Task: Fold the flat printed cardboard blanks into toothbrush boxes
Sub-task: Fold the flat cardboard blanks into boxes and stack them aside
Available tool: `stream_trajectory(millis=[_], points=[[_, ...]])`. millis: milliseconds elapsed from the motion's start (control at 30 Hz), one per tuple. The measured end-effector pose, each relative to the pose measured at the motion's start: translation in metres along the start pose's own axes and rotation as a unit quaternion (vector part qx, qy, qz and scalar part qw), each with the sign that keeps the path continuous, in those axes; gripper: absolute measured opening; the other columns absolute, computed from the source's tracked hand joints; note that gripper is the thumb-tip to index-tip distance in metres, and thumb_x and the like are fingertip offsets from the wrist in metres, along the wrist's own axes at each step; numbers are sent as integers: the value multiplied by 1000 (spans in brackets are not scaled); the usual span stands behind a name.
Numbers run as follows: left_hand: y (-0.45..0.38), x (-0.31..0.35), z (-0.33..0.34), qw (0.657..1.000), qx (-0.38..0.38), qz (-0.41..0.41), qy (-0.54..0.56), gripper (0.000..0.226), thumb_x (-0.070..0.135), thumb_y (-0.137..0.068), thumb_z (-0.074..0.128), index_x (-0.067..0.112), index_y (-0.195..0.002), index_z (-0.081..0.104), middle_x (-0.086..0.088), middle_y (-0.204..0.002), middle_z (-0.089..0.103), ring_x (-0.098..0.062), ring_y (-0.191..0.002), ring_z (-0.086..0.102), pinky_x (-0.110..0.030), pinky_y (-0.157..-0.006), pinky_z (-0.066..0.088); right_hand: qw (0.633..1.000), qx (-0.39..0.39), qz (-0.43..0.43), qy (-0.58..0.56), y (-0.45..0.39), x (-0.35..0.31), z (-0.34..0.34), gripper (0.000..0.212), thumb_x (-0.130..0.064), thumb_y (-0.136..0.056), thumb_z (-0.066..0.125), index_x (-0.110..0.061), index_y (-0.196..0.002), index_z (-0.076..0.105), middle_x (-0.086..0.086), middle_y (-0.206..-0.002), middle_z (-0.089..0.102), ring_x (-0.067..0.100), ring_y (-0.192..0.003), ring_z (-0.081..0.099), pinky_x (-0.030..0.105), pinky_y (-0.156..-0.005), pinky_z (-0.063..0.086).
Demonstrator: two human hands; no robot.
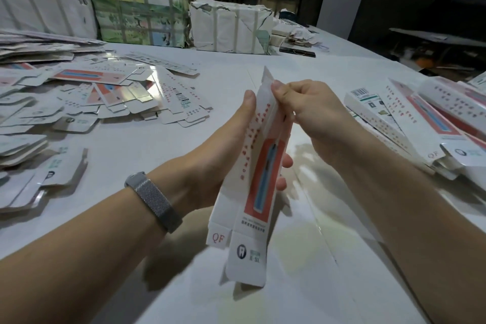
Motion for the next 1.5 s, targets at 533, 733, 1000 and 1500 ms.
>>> stream_trajectory(millis=[533,733,1000,1500], points=[[-3,-8,14,998,-37,-22,44,79,77,-89,22,12,-114,58,-15,-76,65,-24,-59,64,-28,-59,57,993,58,6,-98,-2,-2,-18,28,-21,-92,68,2,-76,67,3,-104,48,11,-89,55,29,-80,45],[1,5,10,998,-21,55,-1,59,52,-77,61,19,-124,46,-10,-84,67,-15,-66,68,-23,-61,55,986,106,-76,-100,12,-17,-15,25,-39,-90,69,-20,-77,61,8,-111,60,15,-103,61,33,-91,52],[2,2,8,991,21,63,119,28,24,-79,56,5,-100,53,-12,-68,68,-22,-57,69,-27,-54,57,979,-35,-2,-199,18,4,37,30,-35,-105,42,-31,-135,42,4,-103,71,21,-84,72,30,-73,60],[5,35,-24,931,193,265,-164,70,46,-89,49,44,-147,9,4,-111,61,-18,-81,75,-32,-68,62,988,27,-91,-124,22,-10,28,51,-23,-106,33,-47,-151,28,-50,-85,56,0,-92,70,25,-67,59]])
Point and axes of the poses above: each hand's wrist, its own y-axis away from the middle knuckle, its own z-axis out of the palm, x = y × z, the point moved 9 cm from there along -y, towards the middle knuckle
